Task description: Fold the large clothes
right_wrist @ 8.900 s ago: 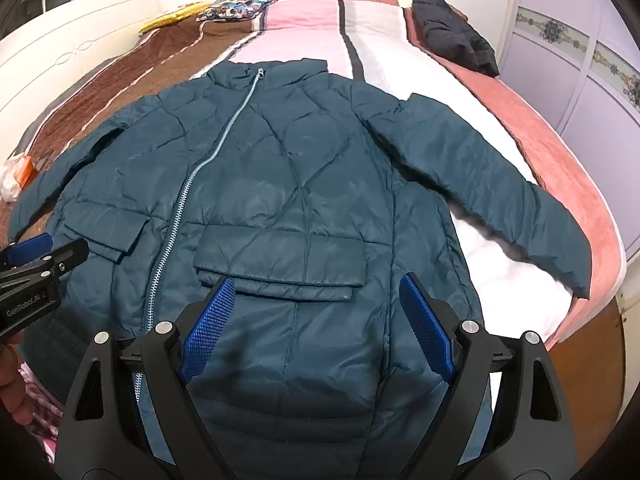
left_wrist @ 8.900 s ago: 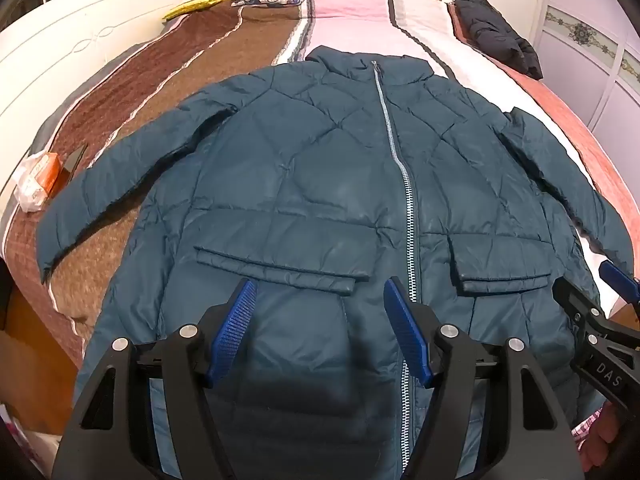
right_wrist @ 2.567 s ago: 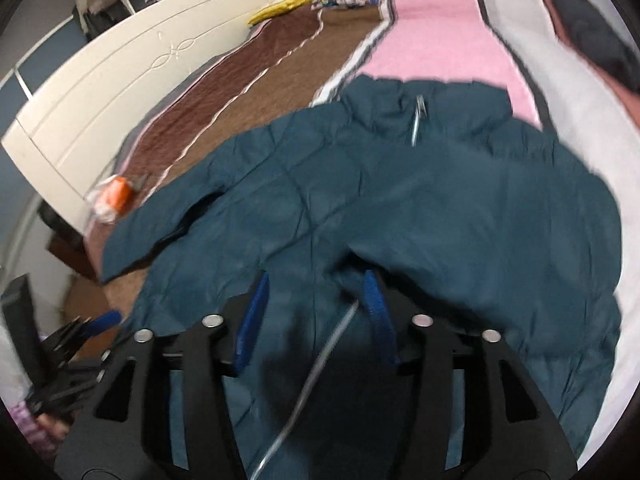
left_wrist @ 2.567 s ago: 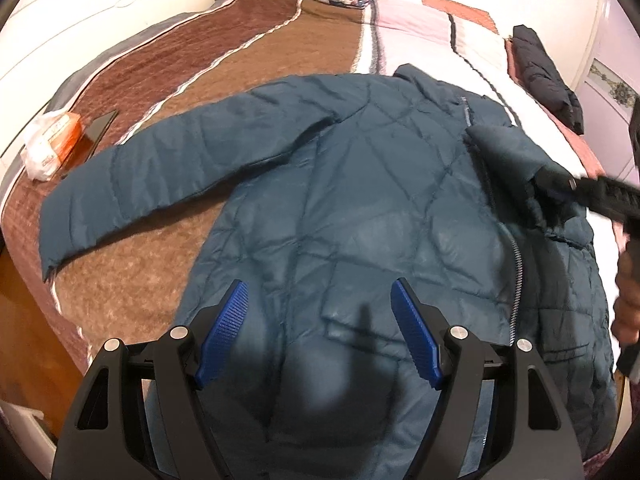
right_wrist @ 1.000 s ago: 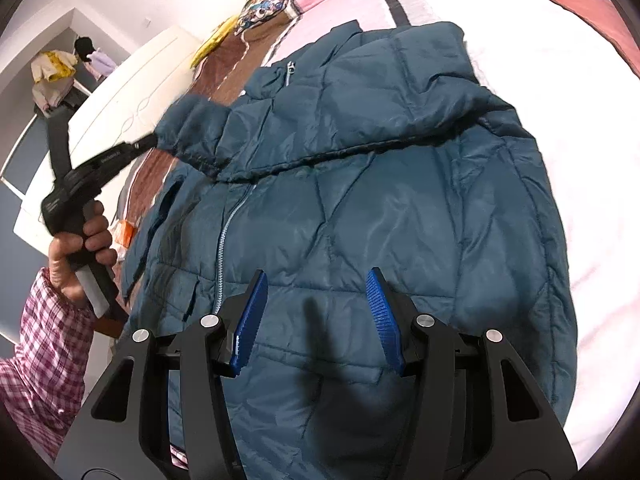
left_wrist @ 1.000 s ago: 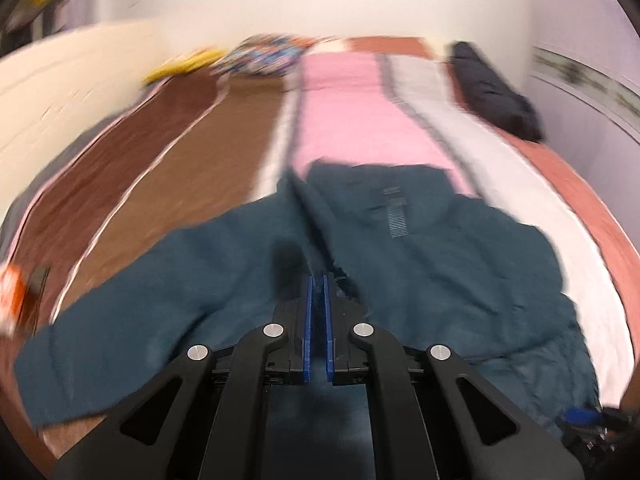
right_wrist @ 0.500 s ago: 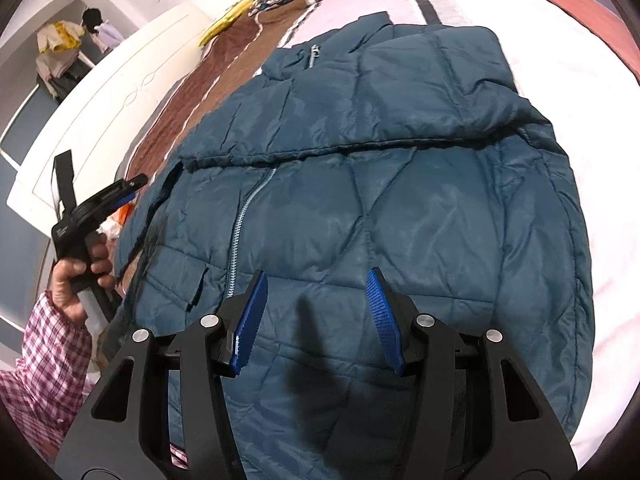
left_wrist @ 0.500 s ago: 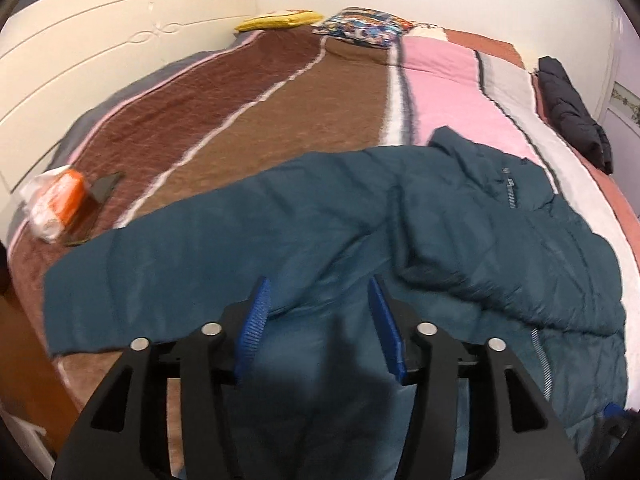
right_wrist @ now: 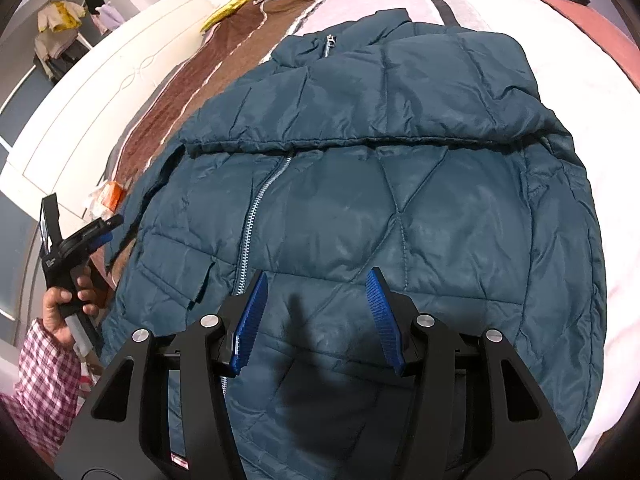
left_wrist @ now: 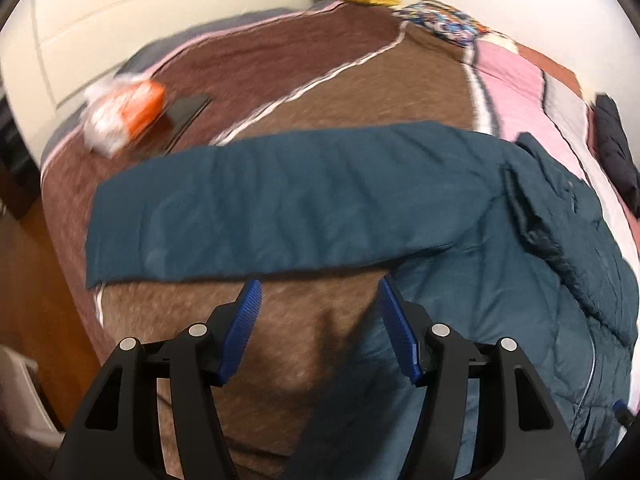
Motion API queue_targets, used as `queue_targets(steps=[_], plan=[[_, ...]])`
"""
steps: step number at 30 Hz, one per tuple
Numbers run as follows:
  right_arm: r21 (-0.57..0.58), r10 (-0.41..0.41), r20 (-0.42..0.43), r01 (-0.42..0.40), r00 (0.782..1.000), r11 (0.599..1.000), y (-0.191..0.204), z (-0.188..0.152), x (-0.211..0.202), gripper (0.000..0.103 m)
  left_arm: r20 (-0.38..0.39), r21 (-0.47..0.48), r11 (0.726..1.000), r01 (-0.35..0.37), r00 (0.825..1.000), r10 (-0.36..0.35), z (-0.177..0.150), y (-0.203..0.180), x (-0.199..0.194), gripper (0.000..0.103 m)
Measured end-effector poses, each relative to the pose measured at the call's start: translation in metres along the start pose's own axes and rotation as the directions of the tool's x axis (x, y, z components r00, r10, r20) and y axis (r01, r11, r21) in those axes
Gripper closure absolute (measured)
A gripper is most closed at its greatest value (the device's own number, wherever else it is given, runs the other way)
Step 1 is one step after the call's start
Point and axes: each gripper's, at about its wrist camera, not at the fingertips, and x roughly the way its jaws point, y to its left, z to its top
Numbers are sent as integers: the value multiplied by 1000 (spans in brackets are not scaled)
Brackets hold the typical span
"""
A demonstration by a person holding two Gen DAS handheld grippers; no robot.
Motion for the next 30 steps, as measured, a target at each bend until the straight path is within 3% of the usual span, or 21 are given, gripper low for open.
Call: queue_targets(steps=[6,10,13,15,19,22,25,29,30], plan=[[-12,8,-29,-9,1000,1000,16,6,12,51,-51,-144,989,15,998,-23,-1,38,13,41],[-72,28,-33,-30,999,997,41,12,22,51,-79,-298,954,41,995,-67,-1,67,23,41],[-114,28,-56,-34,998,993,57,12,32,51,-88,-411,909,75,989,-121,0,85,30,41],[-131,30,-75,-40,997,991,65,9,40,51,-90,-492,864,104,982,-169,-2,98,36,38],[-146,28,-103,-43,994,988,73,6,51,51,-53,-647,747,153,968,-245,-7,121,43,35],[-154,23,-114,-41,993,987,77,6,55,51,-18,-724,669,169,965,-263,-9,133,46,35],[-162,21,-114,-39,993,986,78,5,56,51,10,-770,614,176,964,-264,-8,139,49,35],[-159,18,-109,-36,994,987,78,5,56,51,33,-796,582,167,972,-234,-3,146,54,36],[-156,18,-107,-34,994,987,77,5,55,51,28,-796,584,159,974,-226,-1,148,56,46]])
